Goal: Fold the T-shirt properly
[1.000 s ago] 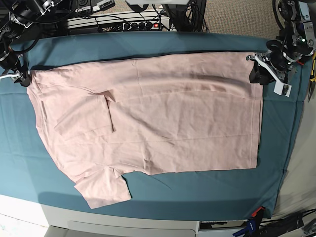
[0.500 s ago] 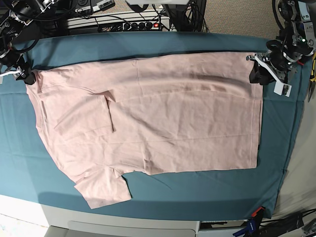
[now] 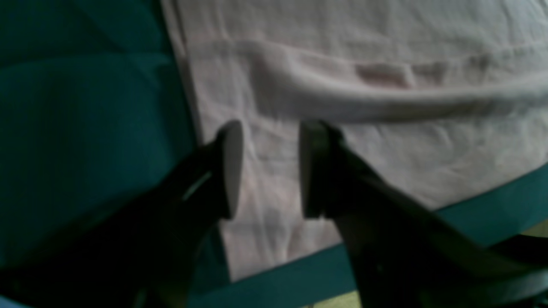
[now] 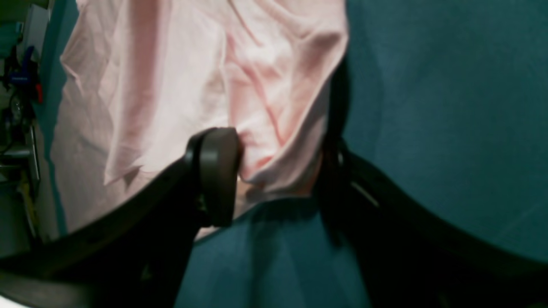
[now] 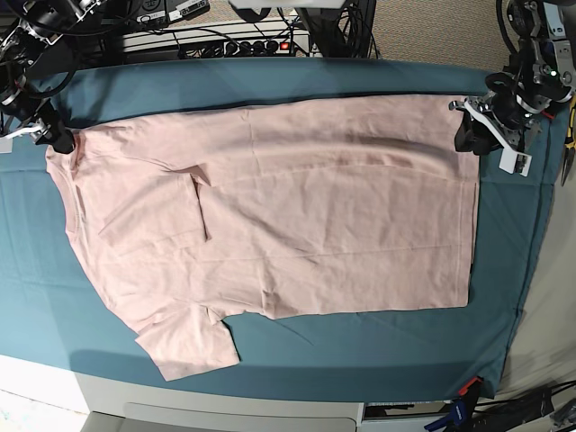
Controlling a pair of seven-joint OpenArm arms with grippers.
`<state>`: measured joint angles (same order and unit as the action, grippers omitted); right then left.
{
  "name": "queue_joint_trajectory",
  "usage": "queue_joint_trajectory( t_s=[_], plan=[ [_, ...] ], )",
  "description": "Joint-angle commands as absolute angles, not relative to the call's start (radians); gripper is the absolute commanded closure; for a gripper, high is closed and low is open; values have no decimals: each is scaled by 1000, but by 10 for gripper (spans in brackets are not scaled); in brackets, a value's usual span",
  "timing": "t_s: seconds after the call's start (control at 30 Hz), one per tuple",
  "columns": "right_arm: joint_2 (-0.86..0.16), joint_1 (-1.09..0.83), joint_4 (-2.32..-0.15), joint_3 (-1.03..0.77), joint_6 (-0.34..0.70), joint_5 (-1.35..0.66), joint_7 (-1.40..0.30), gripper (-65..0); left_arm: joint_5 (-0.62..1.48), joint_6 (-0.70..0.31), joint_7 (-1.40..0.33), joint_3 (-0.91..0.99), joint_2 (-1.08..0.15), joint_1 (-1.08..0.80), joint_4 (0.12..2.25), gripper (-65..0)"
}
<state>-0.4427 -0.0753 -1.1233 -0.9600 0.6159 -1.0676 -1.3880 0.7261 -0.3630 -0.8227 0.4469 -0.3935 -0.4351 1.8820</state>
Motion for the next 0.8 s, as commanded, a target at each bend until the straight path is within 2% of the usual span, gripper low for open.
queue_joint_trajectory(
  t_s=[0.0, 0.13, 0.37, 0.43, 0.53, 0.77],
  plan=[
    [-463, -72, -1132, -961, 634, -1110, -1396, -294, 740, -367, -808, 453, -408, -432, 1895, -232],
    [-463, -72, -1132, -961, 660, -1189, -1396, -294, 740, -367, -808, 453, -408, -432, 1895, -232],
    [-463, -72, -1132, -961, 659, -1144, -1396, -287, 740, -367, -808, 454, -408, -432, 1895, -232],
    [-463, -72, -1132, -961, 659, -1110, -1396, -218, 740, -367, -809, 454, -408, -432, 1895, -232],
    [-463, -72, -1132, -961, 659, -1057, -1383, -6, 742, -361, -829, 454, -409, -432, 1895, -232],
    [-463, -72, -1132, -961, 658, -1047, -1376, 0, 742, -281, -913, 495, -446, -432, 1894, -235]
  ],
)
